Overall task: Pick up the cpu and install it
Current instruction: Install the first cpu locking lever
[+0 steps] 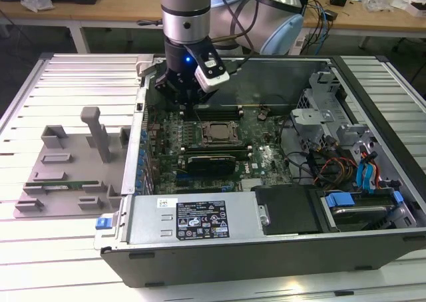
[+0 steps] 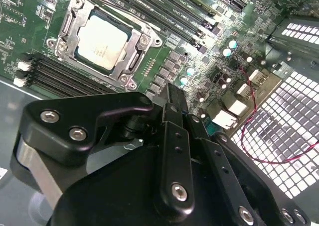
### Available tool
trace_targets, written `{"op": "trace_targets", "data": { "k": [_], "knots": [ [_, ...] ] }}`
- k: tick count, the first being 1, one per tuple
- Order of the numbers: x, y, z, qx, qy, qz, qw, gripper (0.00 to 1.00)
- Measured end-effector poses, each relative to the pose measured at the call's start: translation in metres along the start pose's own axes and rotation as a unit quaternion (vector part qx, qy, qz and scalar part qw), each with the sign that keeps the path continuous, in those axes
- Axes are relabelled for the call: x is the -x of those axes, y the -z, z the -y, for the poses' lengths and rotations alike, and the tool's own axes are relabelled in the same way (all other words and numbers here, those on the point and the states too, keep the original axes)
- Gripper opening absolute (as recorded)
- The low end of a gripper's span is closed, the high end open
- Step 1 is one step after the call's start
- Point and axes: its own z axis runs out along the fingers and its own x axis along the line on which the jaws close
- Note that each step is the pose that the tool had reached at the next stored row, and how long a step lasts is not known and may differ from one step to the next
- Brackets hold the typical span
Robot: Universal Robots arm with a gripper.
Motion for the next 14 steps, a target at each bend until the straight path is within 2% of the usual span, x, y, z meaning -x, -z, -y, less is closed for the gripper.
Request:
{"op": "trace_targets", "data": {
  "k": [5,7,8,11,14],
  "knots": [
    [-0.0040,-0.0007,-0.0030,0.0000,0.000,0.0000,1.0000,0.11],
    [-0.0051,-0.0010,-0.0093,0.0001,0.000,0.0001,1.0000,0.11],
    [-0.0066,-0.0014,-0.0142,0.0023,0.000,0.0001,1.0000,0.11],
    [-0.0084,-0.0020,-0.0192,0.0063,0.000,0.0001,1.0000,0.11],
    [-0.0086,-0.0032,-0.0241,0.0082,0.000,0.0002,1.0000,0.11]
  ]
}}
